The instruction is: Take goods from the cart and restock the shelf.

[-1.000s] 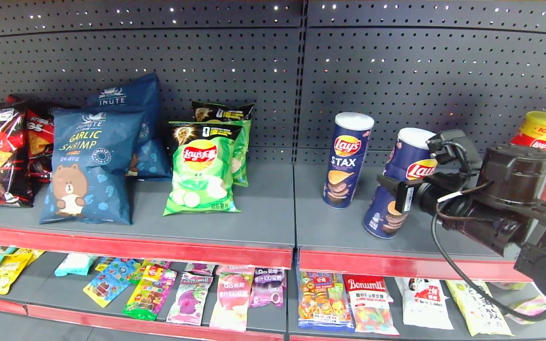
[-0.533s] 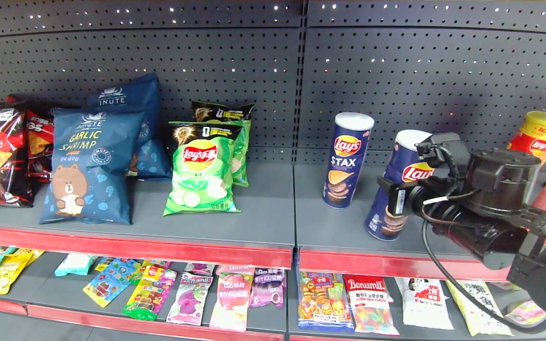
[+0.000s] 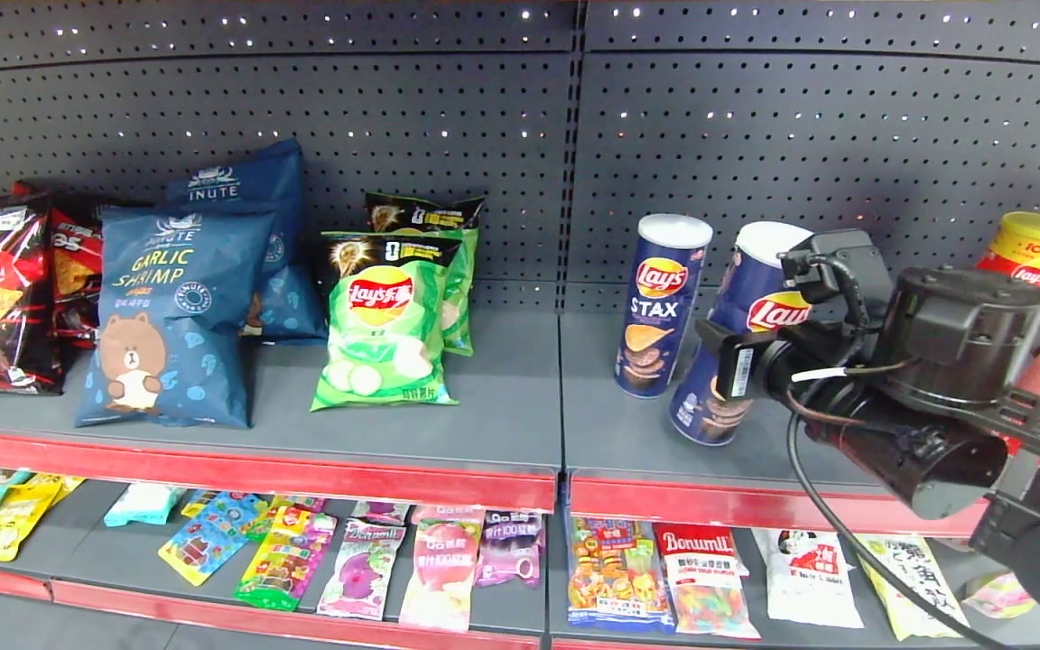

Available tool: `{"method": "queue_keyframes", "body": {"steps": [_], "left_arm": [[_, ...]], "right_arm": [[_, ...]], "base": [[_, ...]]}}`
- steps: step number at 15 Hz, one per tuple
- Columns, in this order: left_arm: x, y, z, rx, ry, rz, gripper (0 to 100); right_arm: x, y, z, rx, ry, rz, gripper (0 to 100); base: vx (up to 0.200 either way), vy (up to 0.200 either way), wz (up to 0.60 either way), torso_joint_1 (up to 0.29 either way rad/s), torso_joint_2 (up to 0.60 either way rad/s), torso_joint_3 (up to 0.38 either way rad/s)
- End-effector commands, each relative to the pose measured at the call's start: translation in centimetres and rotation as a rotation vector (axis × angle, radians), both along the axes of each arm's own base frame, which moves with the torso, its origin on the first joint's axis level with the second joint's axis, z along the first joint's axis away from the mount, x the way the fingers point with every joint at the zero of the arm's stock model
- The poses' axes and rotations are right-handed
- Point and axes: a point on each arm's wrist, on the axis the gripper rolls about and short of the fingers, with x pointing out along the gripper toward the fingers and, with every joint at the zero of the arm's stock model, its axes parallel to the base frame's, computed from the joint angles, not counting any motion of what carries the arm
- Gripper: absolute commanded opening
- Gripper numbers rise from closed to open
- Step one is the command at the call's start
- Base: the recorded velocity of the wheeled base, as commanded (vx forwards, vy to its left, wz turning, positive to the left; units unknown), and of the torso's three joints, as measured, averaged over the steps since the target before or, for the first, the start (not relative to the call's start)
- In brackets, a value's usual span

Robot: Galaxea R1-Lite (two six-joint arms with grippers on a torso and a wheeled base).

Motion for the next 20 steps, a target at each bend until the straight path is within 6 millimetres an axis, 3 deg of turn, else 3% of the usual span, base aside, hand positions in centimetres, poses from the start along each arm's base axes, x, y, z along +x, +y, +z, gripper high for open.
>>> {"method": "queue_keyframes", "body": {"steps": [1, 8, 20], "left_arm": [[0.0, 0.0, 0.0, 0.0, 0.0, 0.0, 100], [0.0, 0.0, 0.0, 0.0, 0.0, 0.0, 100], [0.0, 0.0, 0.0, 0.0, 0.0, 0.0, 100]], "right_arm": [[-0.4, 1.1, -0.2, -0.004, 0.003, 0.025, 0], [-0.9, 3.1, -1.4, -0.039, 0.03, 0.031, 0], [0.8, 4.7, -2.0, -0.064, 0.034, 0.029, 0]], "base": [[0.0, 0.0, 0.0, 0.0, 0.0, 0.0], [0.0, 0.0, 0.0, 0.0, 0.0, 0.0], [0.0, 0.0, 0.0, 0.0, 0.0, 0.0]]}}
